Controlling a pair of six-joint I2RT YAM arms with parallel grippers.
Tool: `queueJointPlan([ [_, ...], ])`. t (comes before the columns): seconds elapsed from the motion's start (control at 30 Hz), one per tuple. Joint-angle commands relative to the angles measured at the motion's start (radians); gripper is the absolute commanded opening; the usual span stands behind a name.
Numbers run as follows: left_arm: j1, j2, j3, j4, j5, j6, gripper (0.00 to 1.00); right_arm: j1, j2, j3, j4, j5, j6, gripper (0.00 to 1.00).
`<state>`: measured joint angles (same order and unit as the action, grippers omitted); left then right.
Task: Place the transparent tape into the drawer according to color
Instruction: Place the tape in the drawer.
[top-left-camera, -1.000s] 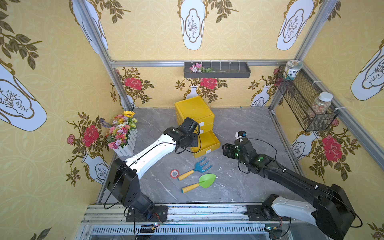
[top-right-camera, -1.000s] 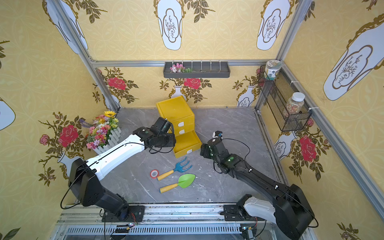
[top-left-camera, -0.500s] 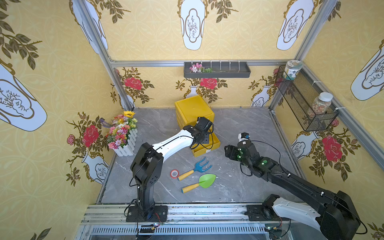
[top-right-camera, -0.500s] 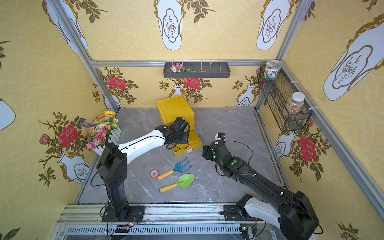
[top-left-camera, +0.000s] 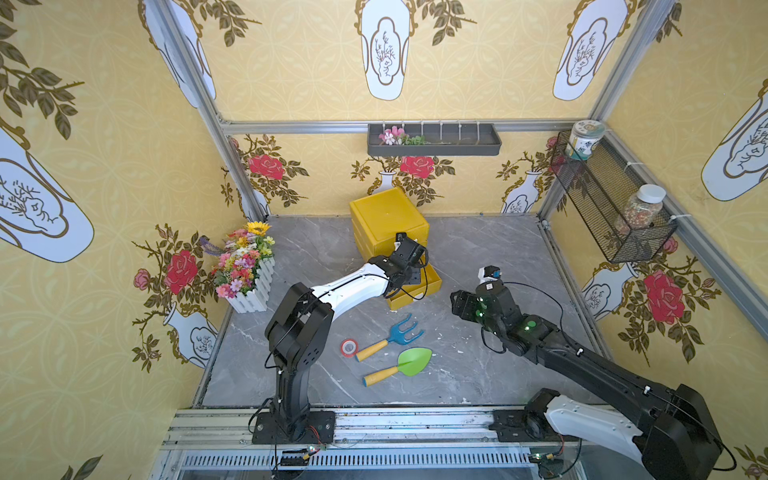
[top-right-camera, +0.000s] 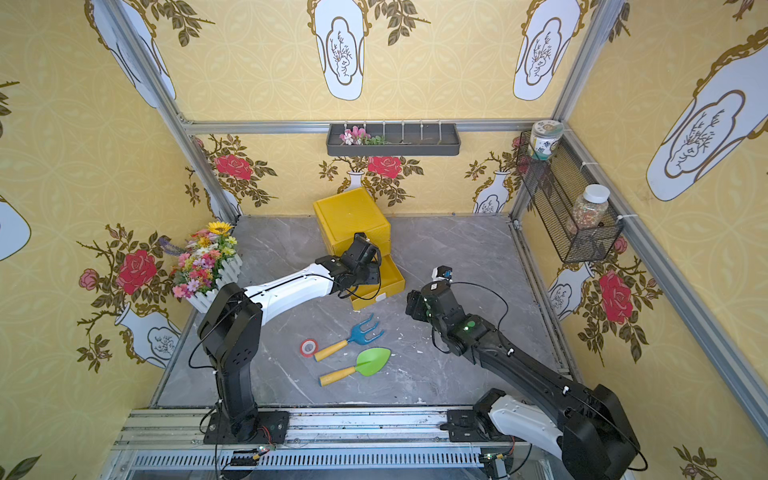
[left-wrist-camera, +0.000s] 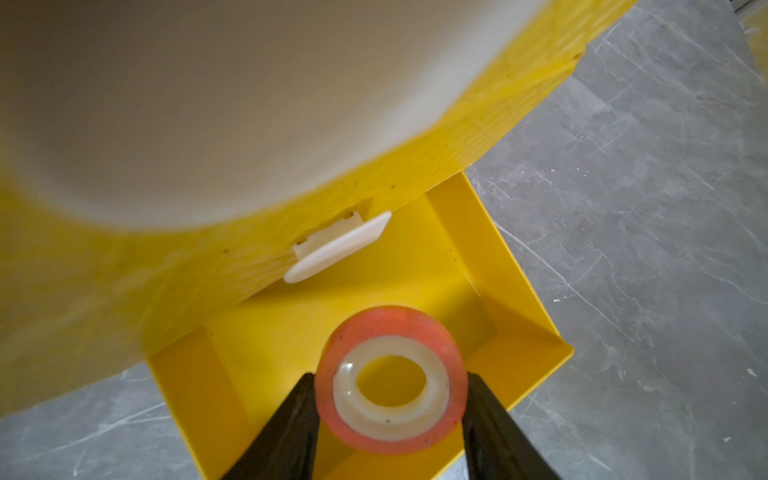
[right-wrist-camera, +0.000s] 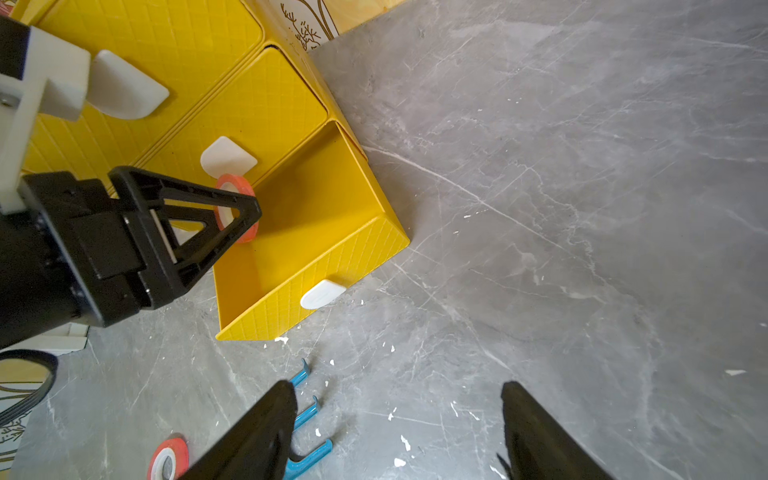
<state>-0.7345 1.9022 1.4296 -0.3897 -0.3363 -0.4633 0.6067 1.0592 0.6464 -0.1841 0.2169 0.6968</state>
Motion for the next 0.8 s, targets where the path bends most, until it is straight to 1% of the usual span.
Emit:
queueJointPlan([
  [0.0, -0.012, -0.017, -0.043, -0.073, 0.017, -0.011, 0.49, 0.001, -0.003, 0.011, 0.008, 0.019, -0.001, 0.8],
  [0.2, -0.023, -0.05, -0.084, -0.024, -0.005, 0.001, 0.49, 0.001, 0.01, 0.021, 0.009, 0.019, -0.006, 0.8],
  [0.57, -0.023, -0.001, -0.063, -0.058, -0.023, -0.002, 0.52, 0.001, 0.002, 0.022, 0.005, 0.017, -0.009, 0.8],
  [0.63, -0.023, 0.006, -0.058, -0.064, -0.011, -0.004, 0.55, 0.001, 0.002, 0.022, 0.008, 0.011, -0.011, 0.8],
  [0.77, -0.023, -0.004, -0.078, -0.057, 0.003, -0.007, 0.66, 0.004, -0.001, 0.023, 0.009, 0.007, -0.014, 0.81],
])
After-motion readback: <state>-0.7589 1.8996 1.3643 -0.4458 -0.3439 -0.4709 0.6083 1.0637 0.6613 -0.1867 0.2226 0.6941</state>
